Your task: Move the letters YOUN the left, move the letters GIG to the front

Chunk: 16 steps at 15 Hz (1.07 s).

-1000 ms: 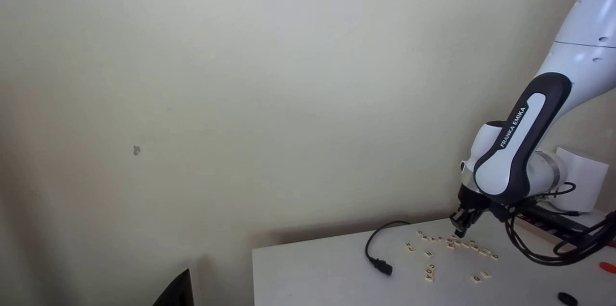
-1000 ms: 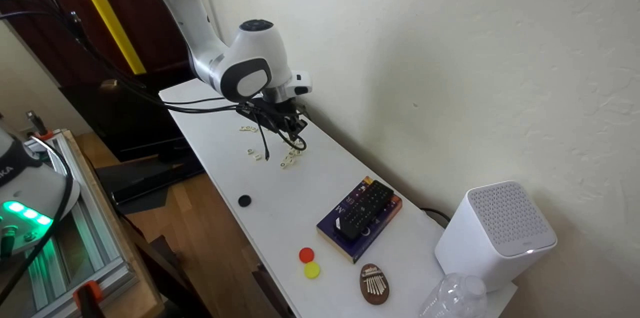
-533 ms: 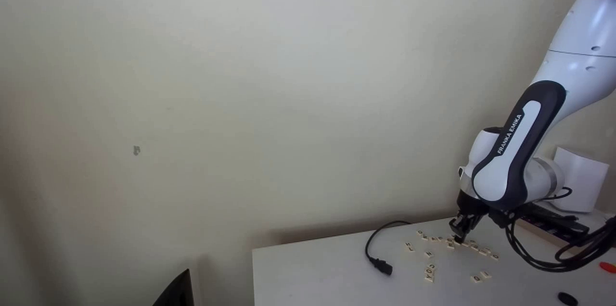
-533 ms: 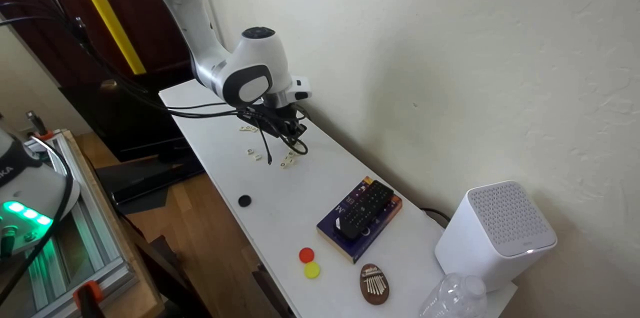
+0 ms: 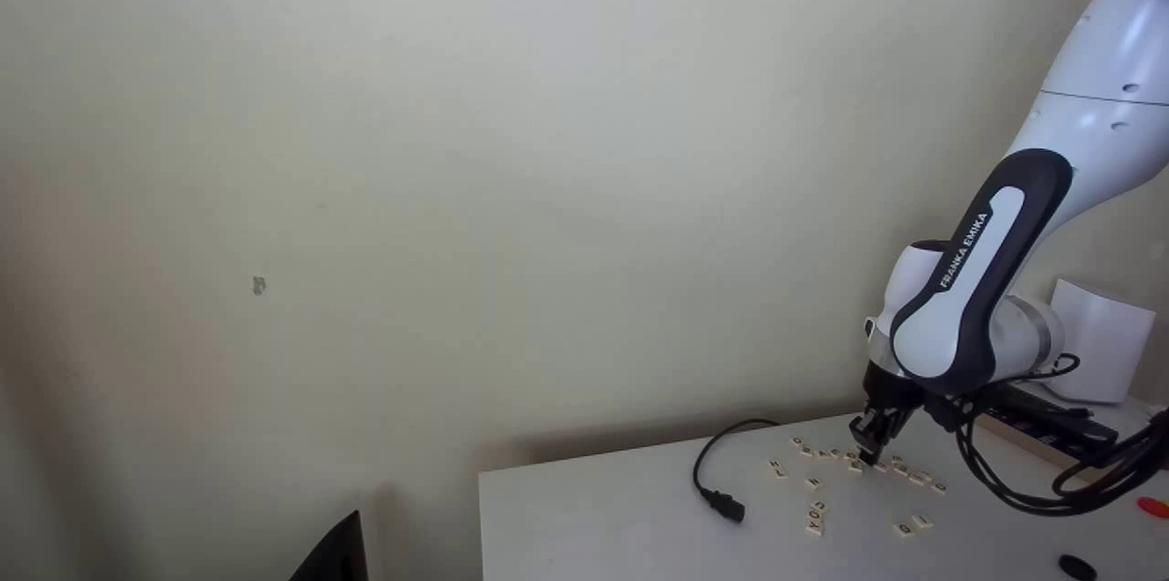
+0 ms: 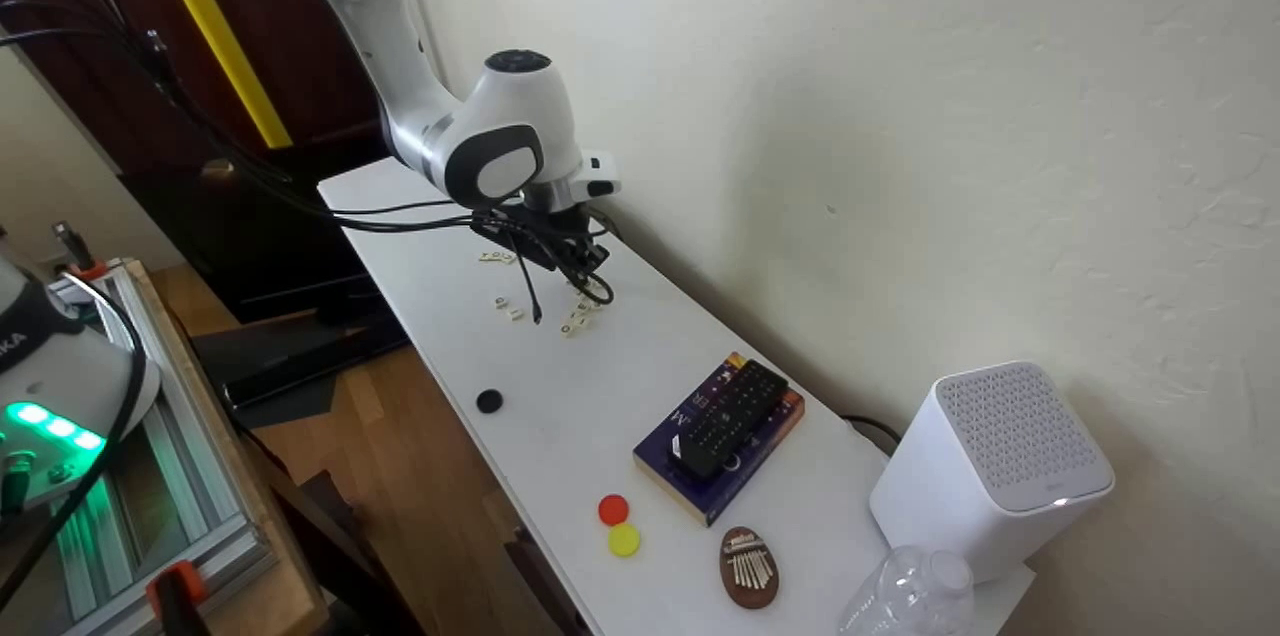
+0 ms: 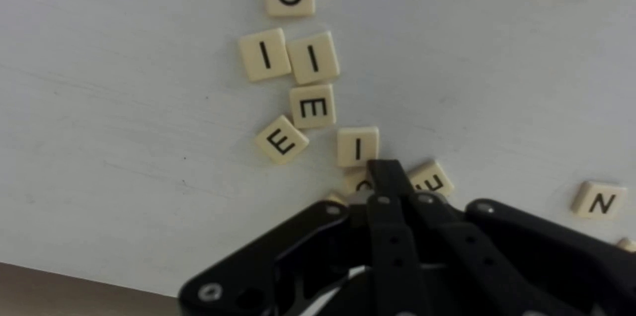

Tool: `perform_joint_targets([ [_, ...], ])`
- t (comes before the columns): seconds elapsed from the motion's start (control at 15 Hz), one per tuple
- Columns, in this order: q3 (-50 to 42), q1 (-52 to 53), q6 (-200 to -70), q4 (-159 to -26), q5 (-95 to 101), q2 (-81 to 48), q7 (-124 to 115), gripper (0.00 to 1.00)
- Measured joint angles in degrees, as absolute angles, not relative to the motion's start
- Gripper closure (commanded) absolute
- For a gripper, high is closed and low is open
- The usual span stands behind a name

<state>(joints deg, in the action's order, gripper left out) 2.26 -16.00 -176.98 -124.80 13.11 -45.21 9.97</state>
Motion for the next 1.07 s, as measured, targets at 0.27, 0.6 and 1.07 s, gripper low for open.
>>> perform_joint_targets([
  [0.27, 2.65, -16.20, -174.57, -124.80, 11.78, -44.76, 9.97, 1.00],
  [0.6, 2.67, -16.33, -172.95, -124.80, 10.70, -44.46, 9.97, 1.00],
  [1.07, 2.43, -18.37, -175.22, -125.69, 9.69, -44.38, 9.97, 1.00],
])
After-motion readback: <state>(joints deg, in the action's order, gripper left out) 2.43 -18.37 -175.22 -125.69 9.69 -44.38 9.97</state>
